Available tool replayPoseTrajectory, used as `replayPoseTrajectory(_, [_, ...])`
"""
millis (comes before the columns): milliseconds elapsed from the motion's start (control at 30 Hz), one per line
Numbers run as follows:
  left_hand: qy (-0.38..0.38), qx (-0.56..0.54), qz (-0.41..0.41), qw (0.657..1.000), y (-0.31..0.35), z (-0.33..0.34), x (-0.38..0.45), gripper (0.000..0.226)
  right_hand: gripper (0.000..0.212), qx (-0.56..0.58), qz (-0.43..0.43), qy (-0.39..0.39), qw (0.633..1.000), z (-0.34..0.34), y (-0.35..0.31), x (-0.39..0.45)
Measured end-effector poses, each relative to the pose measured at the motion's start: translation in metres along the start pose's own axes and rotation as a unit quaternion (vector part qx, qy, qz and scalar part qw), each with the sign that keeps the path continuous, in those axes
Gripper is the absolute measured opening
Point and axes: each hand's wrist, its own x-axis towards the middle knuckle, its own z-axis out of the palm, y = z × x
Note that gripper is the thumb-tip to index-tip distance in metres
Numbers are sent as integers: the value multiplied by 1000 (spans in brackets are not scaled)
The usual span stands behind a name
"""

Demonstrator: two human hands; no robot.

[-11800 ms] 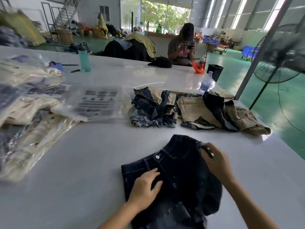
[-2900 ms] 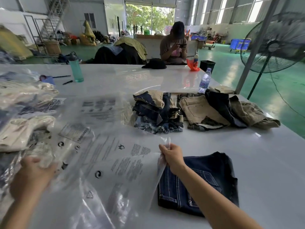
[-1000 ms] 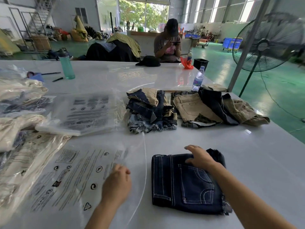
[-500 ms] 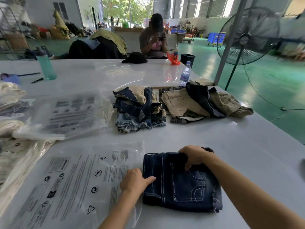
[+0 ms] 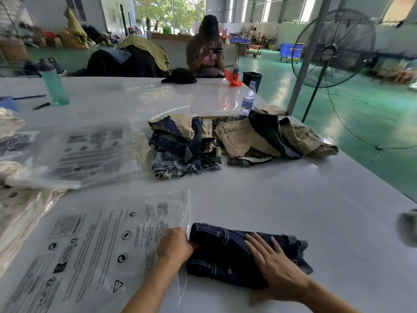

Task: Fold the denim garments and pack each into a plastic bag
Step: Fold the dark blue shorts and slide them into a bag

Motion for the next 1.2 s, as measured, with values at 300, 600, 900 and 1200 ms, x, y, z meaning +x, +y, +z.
replayPoseTrajectory(300, [29, 52, 64, 996, -22, -19, -24, 34, 62, 256, 67, 58, 963, -29, 33, 25])
replayPoseTrajectory(600, [106, -47, 122, 986, -6, -20, -47, 25, 56, 377, 131, 125, 909, -46, 12, 33])
replayPoseTrajectory(900, [152, 30, 124, 980, 14, -42, -66, 52, 48, 199, 101, 58, 973, -51, -10, 52])
replayPoseTrajectory(1200, [65, 71, 147, 985, 47, -45, -74, 74, 18, 225, 33, 22, 974, -84, -68, 103])
